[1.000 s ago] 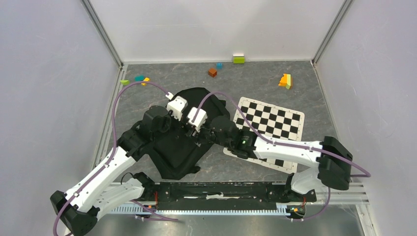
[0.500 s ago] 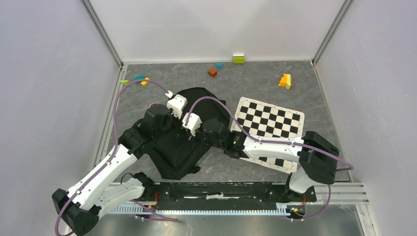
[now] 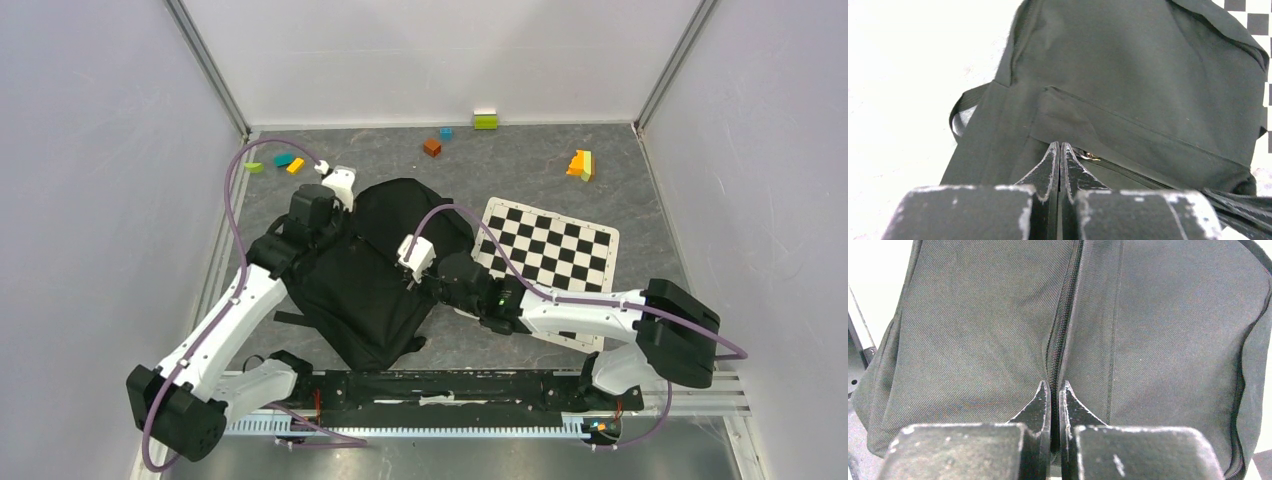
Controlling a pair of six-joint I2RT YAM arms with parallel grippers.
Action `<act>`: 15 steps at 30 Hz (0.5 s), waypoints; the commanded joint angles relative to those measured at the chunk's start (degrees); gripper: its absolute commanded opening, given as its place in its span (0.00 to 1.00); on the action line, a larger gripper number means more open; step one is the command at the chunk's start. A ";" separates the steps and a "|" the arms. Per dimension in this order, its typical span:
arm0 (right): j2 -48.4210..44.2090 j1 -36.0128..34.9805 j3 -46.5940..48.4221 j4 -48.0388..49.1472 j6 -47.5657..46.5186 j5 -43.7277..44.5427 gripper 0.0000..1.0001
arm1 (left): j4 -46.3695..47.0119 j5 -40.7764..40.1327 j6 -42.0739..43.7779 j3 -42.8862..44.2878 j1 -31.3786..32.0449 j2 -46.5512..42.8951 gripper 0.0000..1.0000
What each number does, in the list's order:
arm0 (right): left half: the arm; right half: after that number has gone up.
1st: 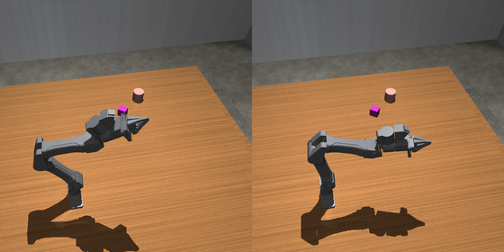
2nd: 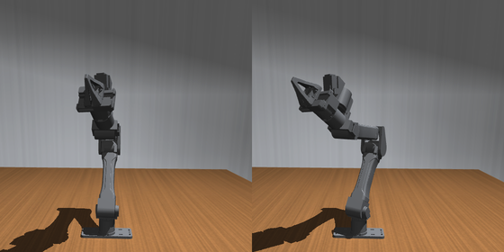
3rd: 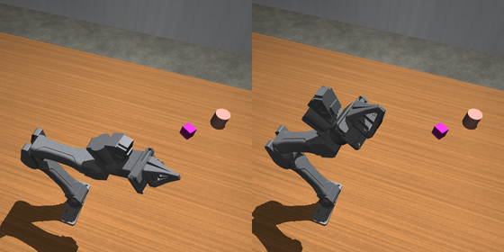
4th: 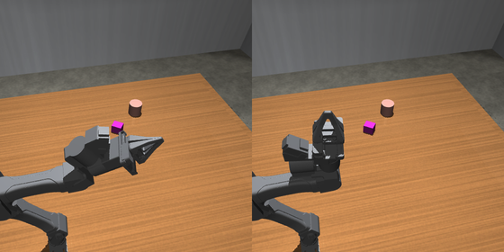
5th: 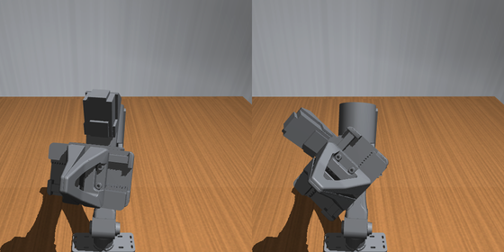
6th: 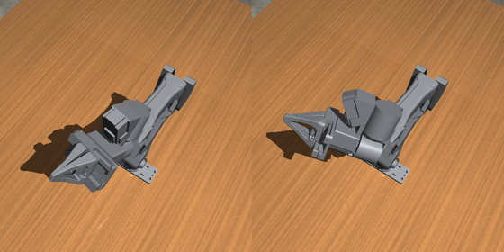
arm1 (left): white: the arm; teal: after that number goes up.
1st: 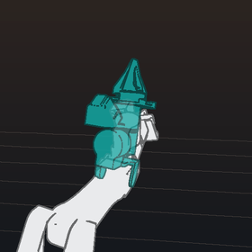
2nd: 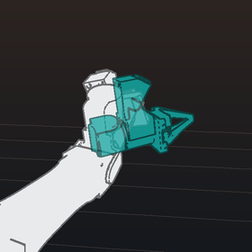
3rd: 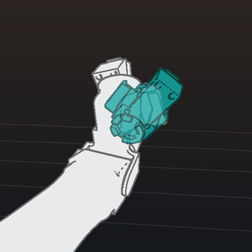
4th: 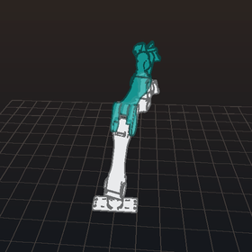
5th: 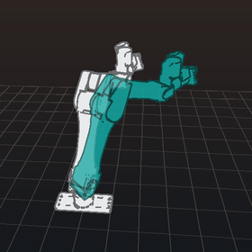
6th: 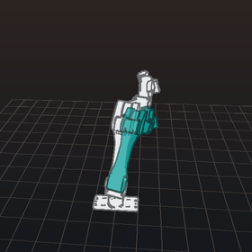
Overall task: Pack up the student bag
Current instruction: Zip the student bag at the center of the board.
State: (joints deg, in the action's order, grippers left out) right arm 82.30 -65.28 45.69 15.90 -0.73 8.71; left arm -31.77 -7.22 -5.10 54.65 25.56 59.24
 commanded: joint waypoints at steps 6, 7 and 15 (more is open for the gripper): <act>-3.20 0.06 -1.31 -0.62 0.64 1.37 0.00 | 3.54 -2.19 -5.17 4.16 -9.52 4.13 0.02; -3.24 0.06 -1.30 -0.56 0.66 1.20 0.00 | 3.39 -2.10 -5.55 4.16 -10.18 4.71 0.02; -4.07 -0.01 -1.08 -0.40 0.64 0.79 0.00 | 2.07 -2.71 -8.40 4.76 -15.50 8.58 0.02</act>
State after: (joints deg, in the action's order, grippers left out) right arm 81.47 -65.21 45.10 16.73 -0.25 8.91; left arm -33.19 -3.38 -11.55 56.53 14.20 66.65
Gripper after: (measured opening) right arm 0.034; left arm 0.020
